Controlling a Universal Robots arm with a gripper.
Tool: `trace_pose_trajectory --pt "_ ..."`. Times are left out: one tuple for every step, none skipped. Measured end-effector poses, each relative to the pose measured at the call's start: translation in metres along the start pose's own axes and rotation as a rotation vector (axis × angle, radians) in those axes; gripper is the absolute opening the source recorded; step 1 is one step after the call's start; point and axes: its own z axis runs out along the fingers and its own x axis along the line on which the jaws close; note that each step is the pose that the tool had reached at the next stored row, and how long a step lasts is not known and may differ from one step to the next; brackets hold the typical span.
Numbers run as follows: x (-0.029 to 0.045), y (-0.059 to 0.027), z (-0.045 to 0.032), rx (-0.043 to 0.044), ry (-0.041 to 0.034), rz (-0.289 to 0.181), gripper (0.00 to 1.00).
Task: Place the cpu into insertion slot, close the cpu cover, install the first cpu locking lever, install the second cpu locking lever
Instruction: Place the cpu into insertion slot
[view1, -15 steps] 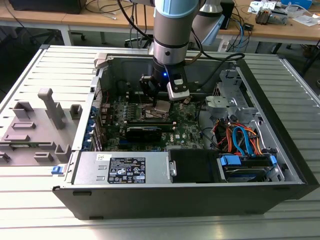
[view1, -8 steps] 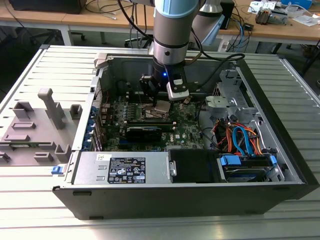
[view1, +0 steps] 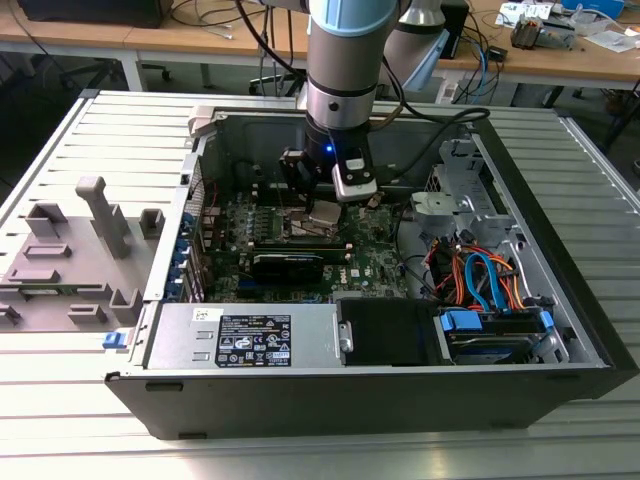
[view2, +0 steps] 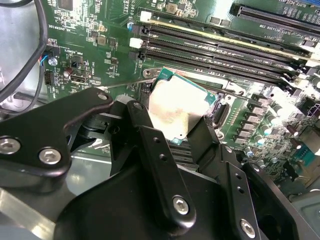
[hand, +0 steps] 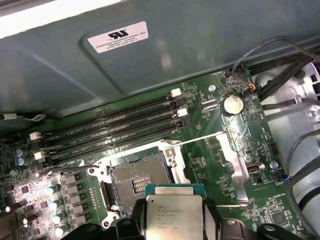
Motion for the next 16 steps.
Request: trace_pose_trajectory --pt "0.0 0.0 0.0 -0.0001 -0.0003 0.006 0.55" --pt "0.0 0.0 0.0 -0.0001 -0.0004 0.008 0.55" --pt "0.0 0.0 0.0 -0.0001 -0.0005 0.009 0.55" --pt "0.0 0.0 0.0 -0.0001 -0.0005 0.01 0.55" --pt "0.0 0.0 0.0001 -0.0001 -0.0006 0.011 0.55" --pt "0.0 0.0 0.0001 -0.0002 -0.0007 0.011 0.55" --pt "0.0 0.0 0.0001 -0.0001 -0.0007 0.012 0.55" --pt "0.0 0.0 0.0001 -0.0002 -0.0007 0.013 0.55" --pt "0.0 0.0 0.0001 -0.0002 -0.0008 0.014 0.55" --pt "0.0 0.0 0.0001 -0.0002 -0.0009 0.016 0.55" --pt "0.0 0.0 0.0001 -0.0002 -0.001 0.018 0.55" --pt "0.0 0.0 0.0002 -0.0003 -0.0011 0.02 0.55" --pt "0.0 0.0 0.0002 -0.0003 -0.0011 0.02 0.55" --pt "0.0 0.0 0.0002 -0.0003 -0.0012 0.021 0.55" --pt "0.0 0.0 0.0002 -0.0003 -0.0013 0.022 0.55" --pt "0.0 0.0 0.0002 -0.0003 -0.0013 0.024 0.55"
